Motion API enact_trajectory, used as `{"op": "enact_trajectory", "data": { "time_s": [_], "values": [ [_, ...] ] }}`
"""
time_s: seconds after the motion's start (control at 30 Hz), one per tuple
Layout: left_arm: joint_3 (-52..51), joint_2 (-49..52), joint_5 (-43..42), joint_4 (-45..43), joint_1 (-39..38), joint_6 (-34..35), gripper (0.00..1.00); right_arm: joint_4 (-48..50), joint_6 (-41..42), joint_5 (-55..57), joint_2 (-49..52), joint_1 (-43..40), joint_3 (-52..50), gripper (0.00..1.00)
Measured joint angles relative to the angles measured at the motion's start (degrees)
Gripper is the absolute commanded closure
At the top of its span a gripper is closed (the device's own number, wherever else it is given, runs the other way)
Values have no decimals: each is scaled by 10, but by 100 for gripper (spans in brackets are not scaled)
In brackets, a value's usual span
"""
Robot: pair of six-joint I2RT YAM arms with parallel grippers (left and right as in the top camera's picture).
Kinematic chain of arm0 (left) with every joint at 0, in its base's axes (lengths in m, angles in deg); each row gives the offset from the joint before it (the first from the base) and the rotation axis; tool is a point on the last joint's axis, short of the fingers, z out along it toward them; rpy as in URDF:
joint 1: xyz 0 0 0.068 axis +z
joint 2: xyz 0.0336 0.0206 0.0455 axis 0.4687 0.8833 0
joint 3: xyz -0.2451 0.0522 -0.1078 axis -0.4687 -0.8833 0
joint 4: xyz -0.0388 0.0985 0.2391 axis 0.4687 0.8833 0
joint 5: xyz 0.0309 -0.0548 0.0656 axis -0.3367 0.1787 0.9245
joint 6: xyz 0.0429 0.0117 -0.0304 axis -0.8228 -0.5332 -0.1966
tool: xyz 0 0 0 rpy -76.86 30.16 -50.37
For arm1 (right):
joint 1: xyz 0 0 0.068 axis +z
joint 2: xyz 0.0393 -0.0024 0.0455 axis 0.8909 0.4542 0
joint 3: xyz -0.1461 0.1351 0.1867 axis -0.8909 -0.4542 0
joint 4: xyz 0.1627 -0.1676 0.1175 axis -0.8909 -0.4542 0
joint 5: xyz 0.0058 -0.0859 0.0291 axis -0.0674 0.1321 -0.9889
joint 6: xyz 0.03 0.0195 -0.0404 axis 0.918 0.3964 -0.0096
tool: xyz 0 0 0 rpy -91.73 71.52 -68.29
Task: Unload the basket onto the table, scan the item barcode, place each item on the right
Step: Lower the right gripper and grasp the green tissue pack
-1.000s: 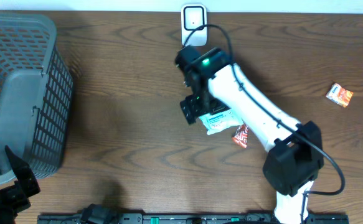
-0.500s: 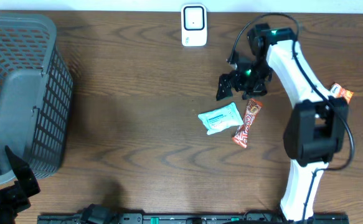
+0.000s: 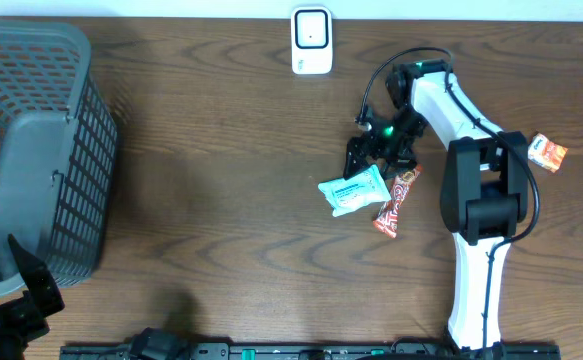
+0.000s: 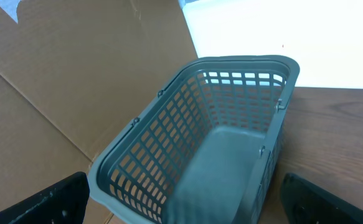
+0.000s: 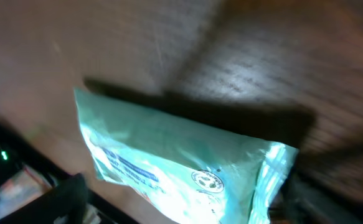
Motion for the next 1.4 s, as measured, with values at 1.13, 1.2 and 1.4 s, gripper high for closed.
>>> {"op": "enact_trajectory", "data": {
  "time_s": [1.13,1.2,1.4],
  "values": [
    [0,0,0,0,0,0,2,-27,-52,-32,-86,16,-29,99],
    [0,0,0,0,0,0,2,-25,-30,5,-130,19,-23,98],
    [0,0,0,0,0,0,2,-31,49,135,-199,59,-15,99]
  ]
}}
